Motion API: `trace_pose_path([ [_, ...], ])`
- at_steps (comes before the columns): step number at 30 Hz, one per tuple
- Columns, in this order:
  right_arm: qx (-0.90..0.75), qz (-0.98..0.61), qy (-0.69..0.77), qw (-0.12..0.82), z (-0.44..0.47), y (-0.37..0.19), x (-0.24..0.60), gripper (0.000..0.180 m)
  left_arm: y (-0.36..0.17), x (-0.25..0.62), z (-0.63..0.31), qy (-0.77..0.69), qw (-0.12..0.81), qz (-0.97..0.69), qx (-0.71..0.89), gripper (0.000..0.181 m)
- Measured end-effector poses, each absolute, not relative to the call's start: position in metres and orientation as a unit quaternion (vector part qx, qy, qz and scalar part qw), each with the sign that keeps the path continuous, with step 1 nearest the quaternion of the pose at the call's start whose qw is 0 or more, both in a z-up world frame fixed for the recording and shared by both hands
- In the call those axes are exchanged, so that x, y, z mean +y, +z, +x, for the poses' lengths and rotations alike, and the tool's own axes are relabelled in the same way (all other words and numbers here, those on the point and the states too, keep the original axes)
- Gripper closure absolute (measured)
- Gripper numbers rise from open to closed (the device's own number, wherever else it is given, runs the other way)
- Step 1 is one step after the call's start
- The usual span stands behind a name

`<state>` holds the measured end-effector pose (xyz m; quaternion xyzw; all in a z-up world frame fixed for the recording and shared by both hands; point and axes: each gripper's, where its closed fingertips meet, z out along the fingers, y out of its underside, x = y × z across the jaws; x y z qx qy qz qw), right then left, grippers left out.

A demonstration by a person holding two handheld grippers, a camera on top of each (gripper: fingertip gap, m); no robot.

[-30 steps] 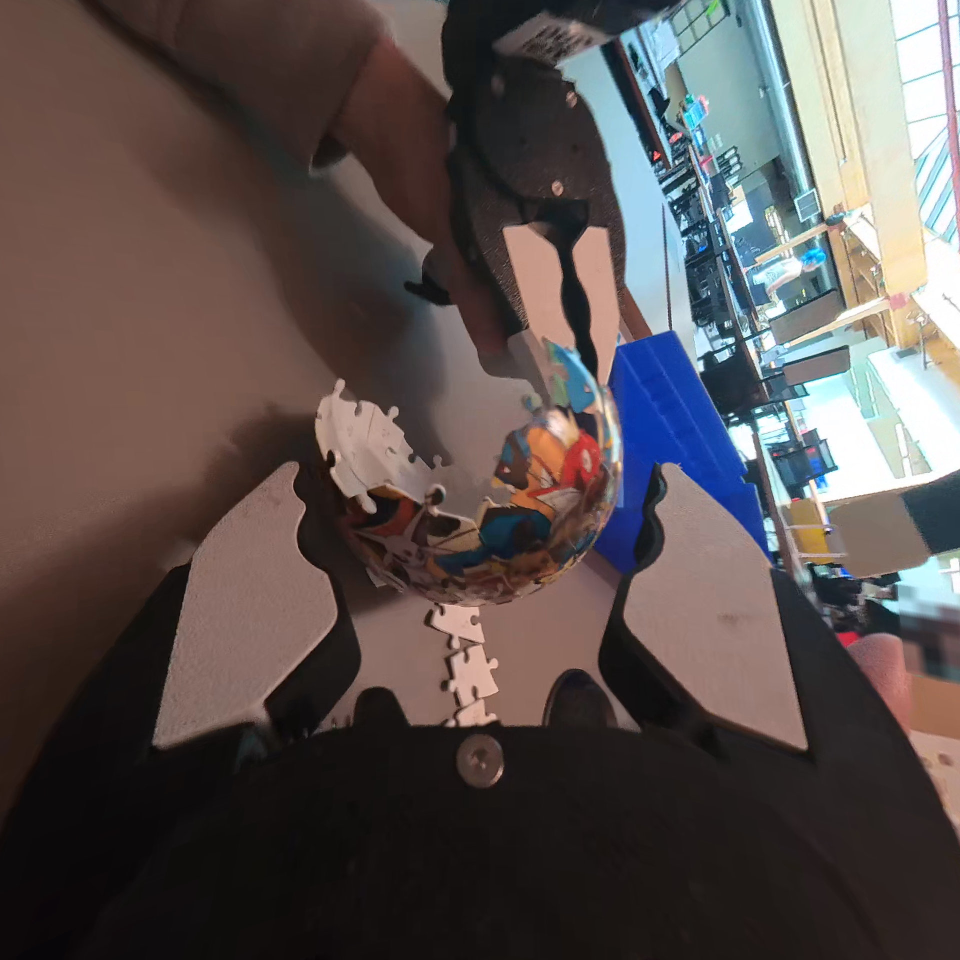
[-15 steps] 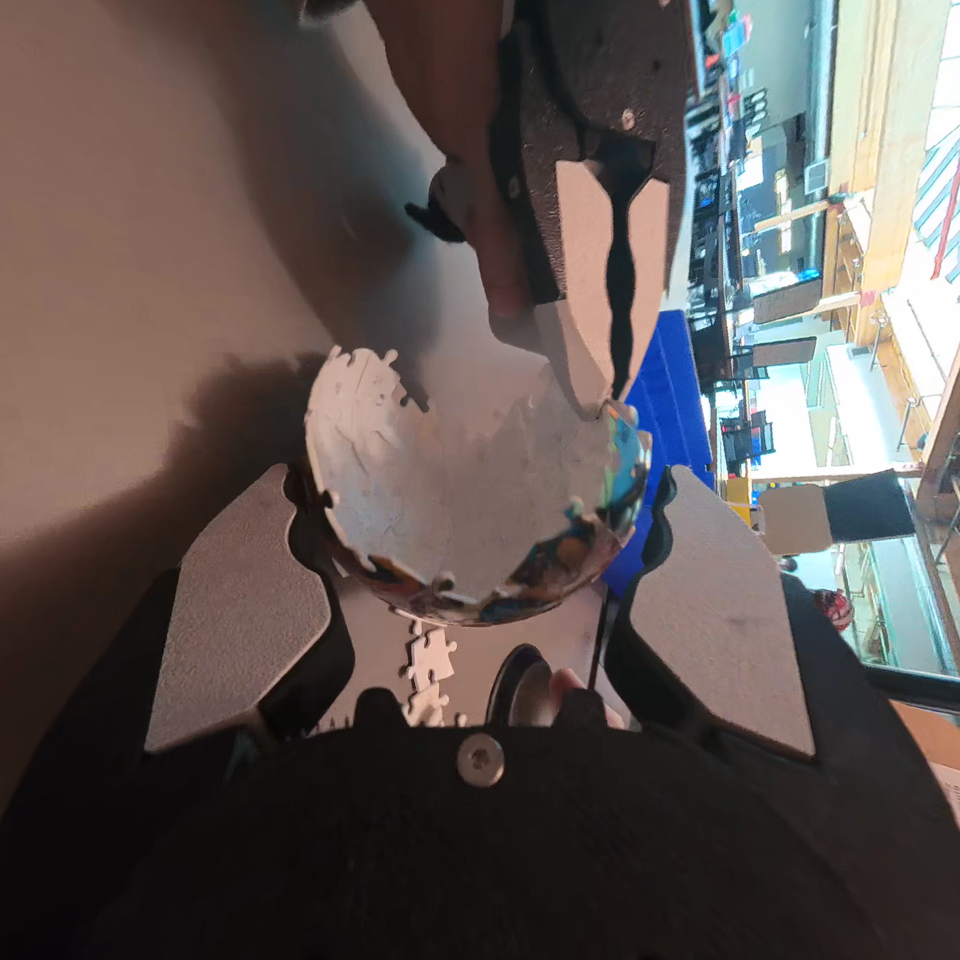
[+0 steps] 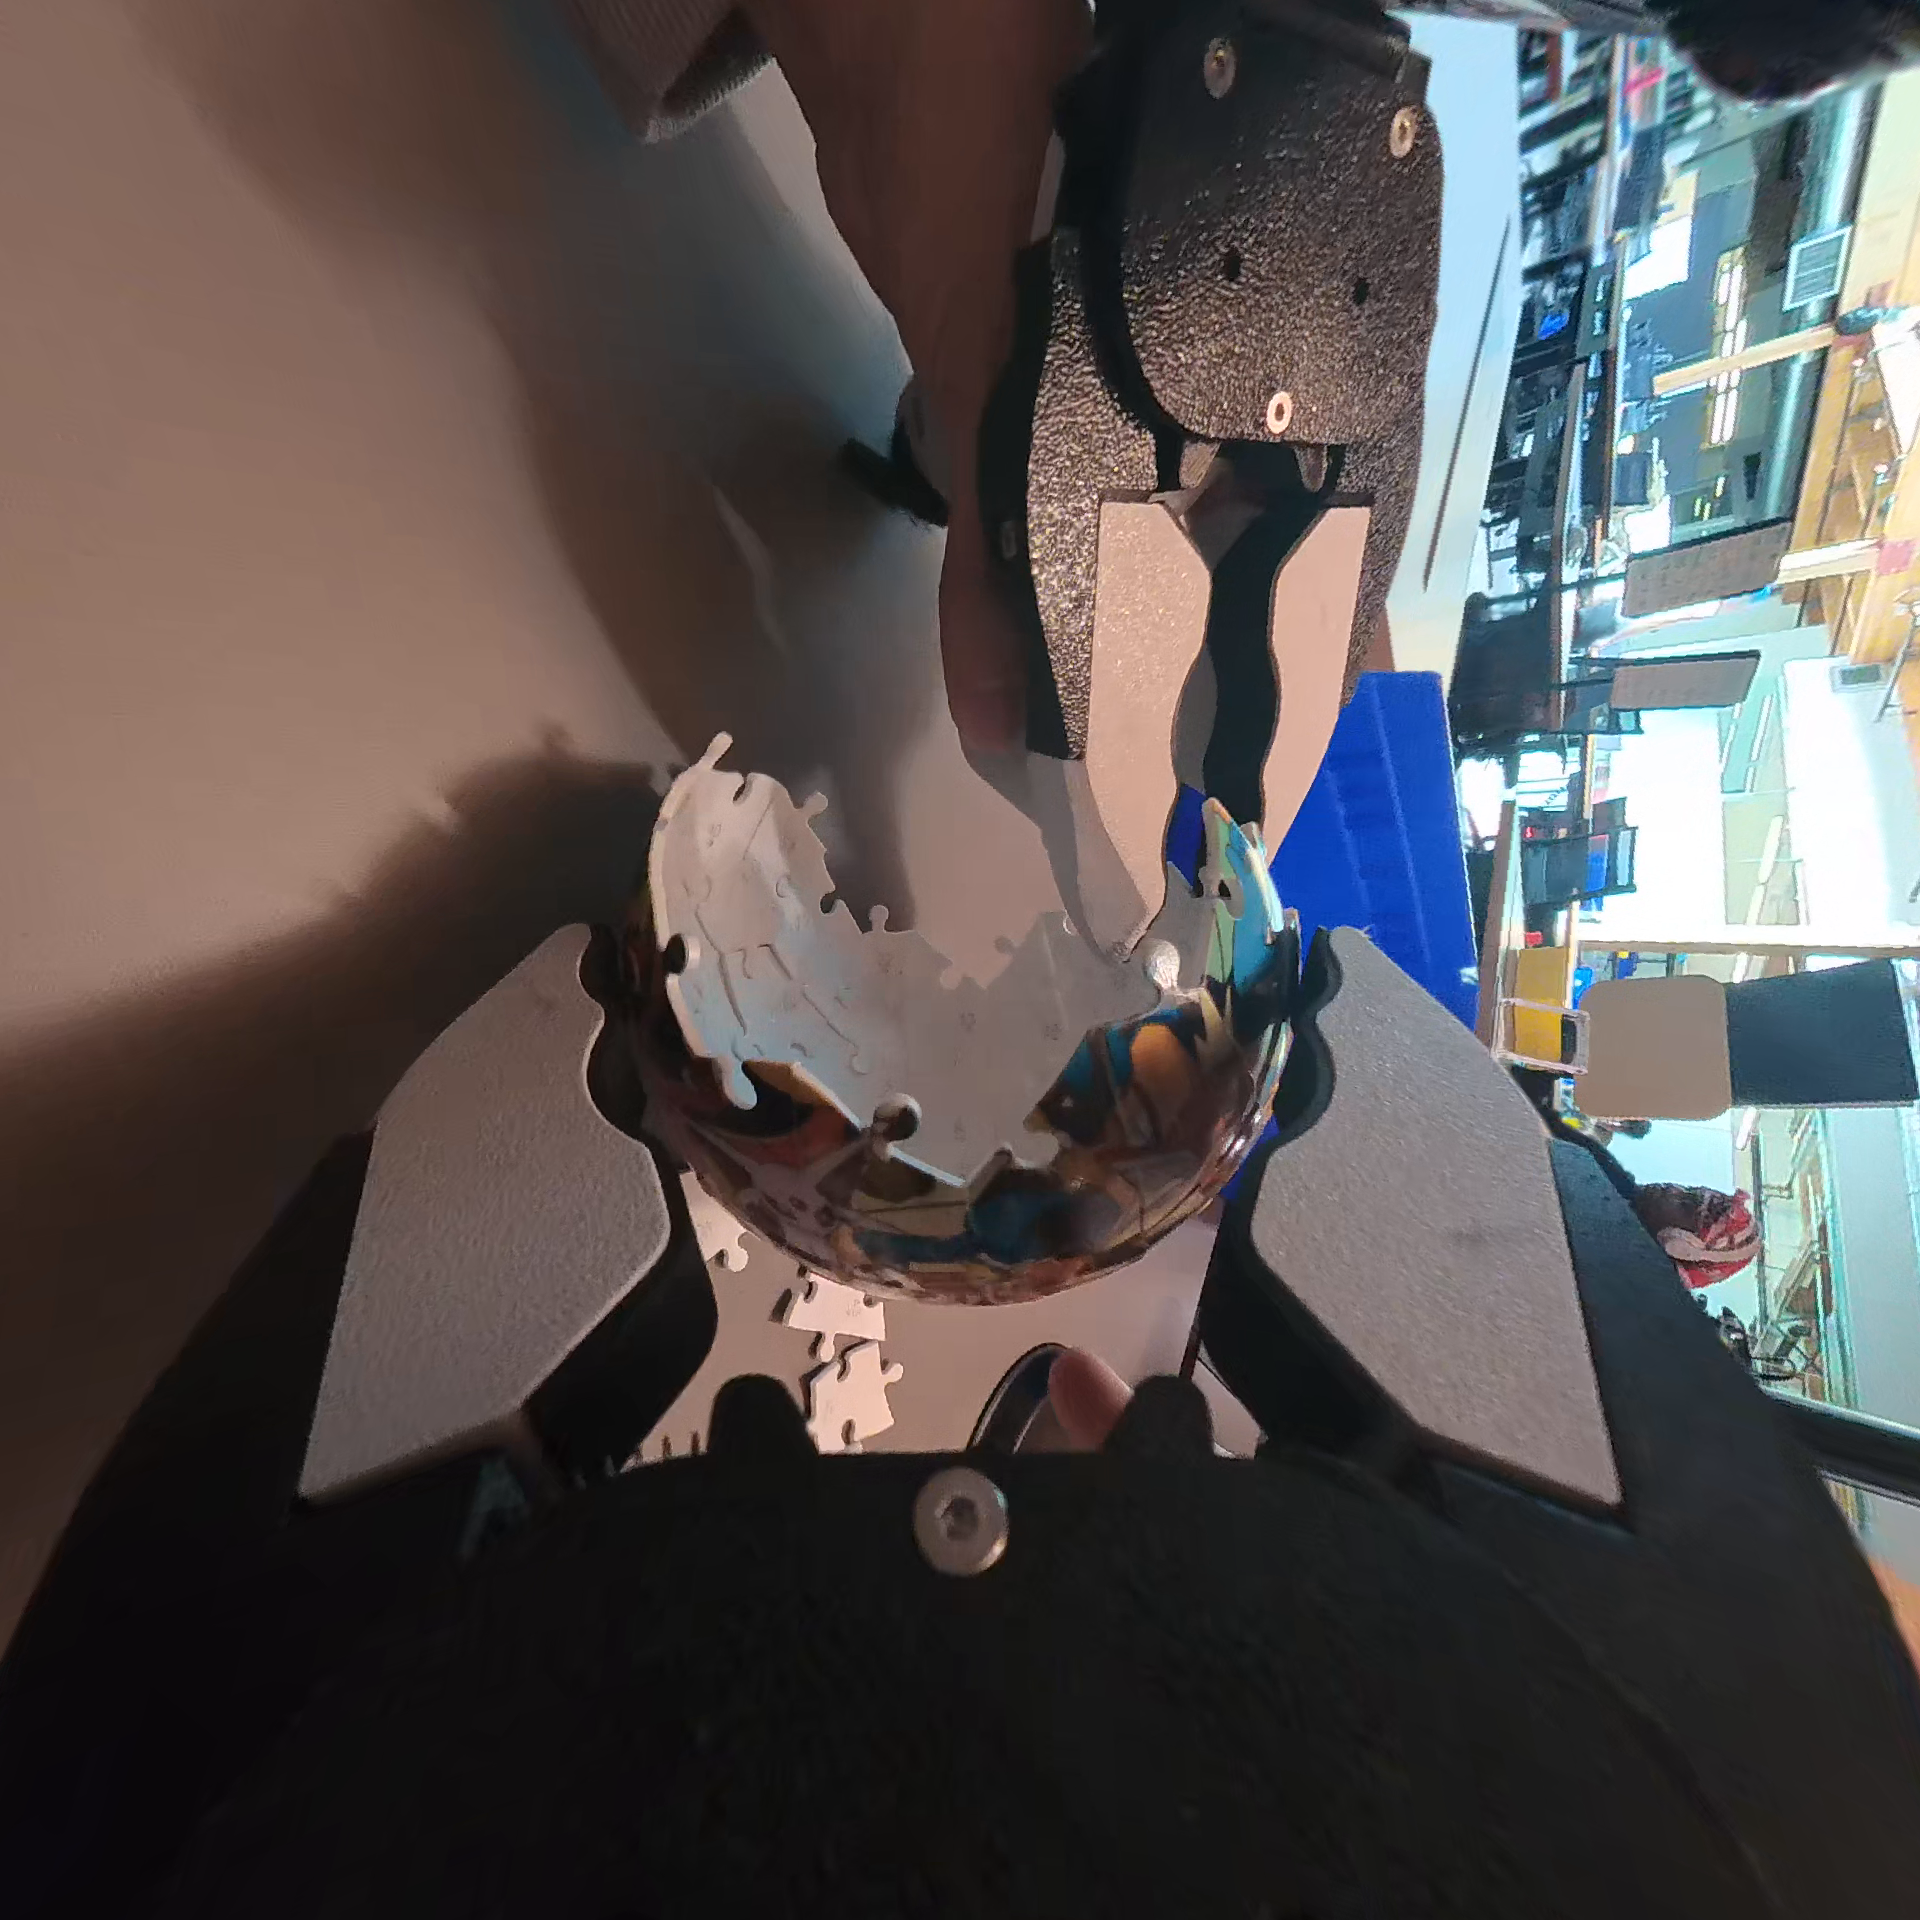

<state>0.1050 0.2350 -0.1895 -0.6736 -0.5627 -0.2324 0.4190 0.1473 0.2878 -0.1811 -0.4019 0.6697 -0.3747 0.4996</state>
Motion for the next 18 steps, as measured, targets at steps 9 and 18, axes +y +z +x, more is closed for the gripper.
trace_pose_path([
  [9, -0.571, -0.692, -0.209, 0.389, 0.103, -0.189, 0.247, 0.059, -0.216, 0.32, 0.115, -0.332, 0.343, -0.569, 0.67, 0.103],
  [18, -0.575, -0.7, -0.149, 0.396, 0.093, -0.188, 0.262, 0.059, -0.256, 0.315, 0.112, -0.295, 0.233, -0.61, 0.697, 0.085],
])
